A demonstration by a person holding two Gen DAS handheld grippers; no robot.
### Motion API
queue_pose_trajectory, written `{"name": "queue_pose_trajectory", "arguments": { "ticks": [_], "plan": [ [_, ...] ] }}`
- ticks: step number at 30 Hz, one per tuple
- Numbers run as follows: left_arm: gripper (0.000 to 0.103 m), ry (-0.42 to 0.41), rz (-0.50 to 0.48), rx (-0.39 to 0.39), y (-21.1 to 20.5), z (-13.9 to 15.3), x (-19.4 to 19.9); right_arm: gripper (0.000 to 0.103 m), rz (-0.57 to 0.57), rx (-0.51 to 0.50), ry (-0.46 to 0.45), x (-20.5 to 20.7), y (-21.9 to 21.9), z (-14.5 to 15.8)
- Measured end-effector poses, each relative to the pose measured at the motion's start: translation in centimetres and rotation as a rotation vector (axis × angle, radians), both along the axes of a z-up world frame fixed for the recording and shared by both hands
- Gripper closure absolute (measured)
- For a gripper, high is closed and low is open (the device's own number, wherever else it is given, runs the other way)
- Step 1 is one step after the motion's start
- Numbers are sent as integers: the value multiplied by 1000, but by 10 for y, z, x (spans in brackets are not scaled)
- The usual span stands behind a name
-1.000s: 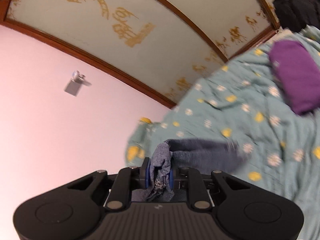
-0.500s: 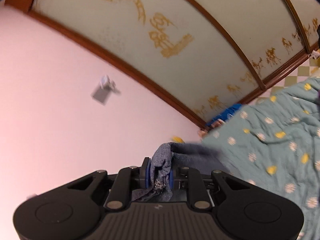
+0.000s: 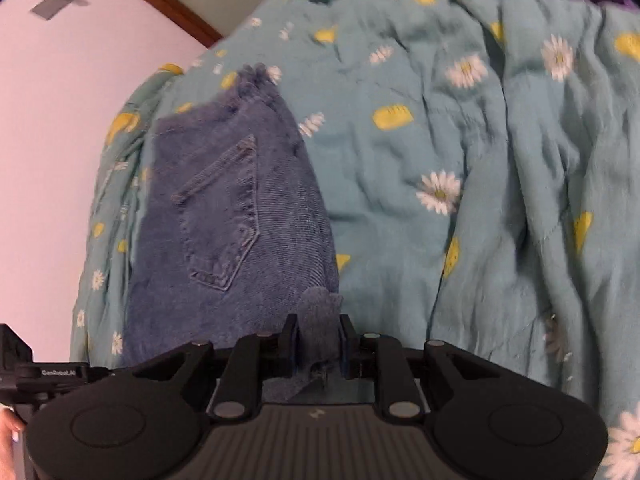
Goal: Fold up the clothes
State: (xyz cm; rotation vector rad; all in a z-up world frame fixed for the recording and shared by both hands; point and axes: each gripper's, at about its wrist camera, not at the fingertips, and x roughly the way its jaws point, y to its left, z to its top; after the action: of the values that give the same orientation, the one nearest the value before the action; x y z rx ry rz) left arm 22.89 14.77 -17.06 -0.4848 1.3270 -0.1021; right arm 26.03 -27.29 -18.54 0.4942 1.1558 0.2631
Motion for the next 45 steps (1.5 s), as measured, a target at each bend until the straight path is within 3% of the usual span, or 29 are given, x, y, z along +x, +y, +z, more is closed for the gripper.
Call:
{"name": "queue_pose_trajectory", "arguments": {
  "ticks": [5, 7, 10, 13, 15, 19, 21, 24, 26, 27, 29, 32, 34, 37, 41, 43, 45],
  "plan": [
    [53, -159, 3, 137, 14, 52, -7, 77, 61, -218, -147, 7, 1, 48],
    [48, -247, 8, 138, 12, 70, 4, 76, 88, -304, -236, 16, 8, 69],
    [45, -317, -16, 104, -16, 73, 50, 77, 132, -355, -304, 43, 37, 86],
    [45, -364, -39, 126, -48, 63, 95, 94, 147, -371, -312, 83, 73, 89],
    [51, -365, -20, 154, -65, 46, 139, 95, 149, -369, -298, 116, 99, 81],
    [57, -335, -10, 44, -71, 23, 192, 95, 179, -326, -250, 176, 133, 55],
    [57, -323, -32, 98, -76, 4, 219, 95, 191, -342, -203, 206, 145, 30],
    [59, -261, -77, 176, -81, -33, 241, 103, 189, -413, -145, 234, 145, -5],
    [56, -248, -103, 228, -85, -52, 247, 103, 165, -344, -114, 241, 132, -18],
    [49, -260, -101, 238, -85, -55, 249, 103, 136, -278, -104, 244, 121, -24],
    [51, -252, -91, 211, -79, -53, 250, 103, 100, -209, -96, 246, 110, -28],
    [54, -258, -28, 77, -54, -33, 231, 101, 68, -148, -117, 232, 94, -8],
    [54, -304, -17, 57, -41, -13, 203, 94, 62, -136, -150, 216, 86, 12],
    [54, -336, -19, 23, -26, 11, 131, 94, 124, -189, -207, 168, 78, 42],
    [54, -347, -46, -36, -39, 17, 68, 94, 187, -229, -187, 102, 79, 39],
    [54, -346, -72, 0, -56, 9, 41, 94, 205, -248, -170, 74, 86, 28],
    [54, -298, -71, 60, -62, -8, 39, 94, 188, -263, -139, 61, 90, 14]
  ]
}}
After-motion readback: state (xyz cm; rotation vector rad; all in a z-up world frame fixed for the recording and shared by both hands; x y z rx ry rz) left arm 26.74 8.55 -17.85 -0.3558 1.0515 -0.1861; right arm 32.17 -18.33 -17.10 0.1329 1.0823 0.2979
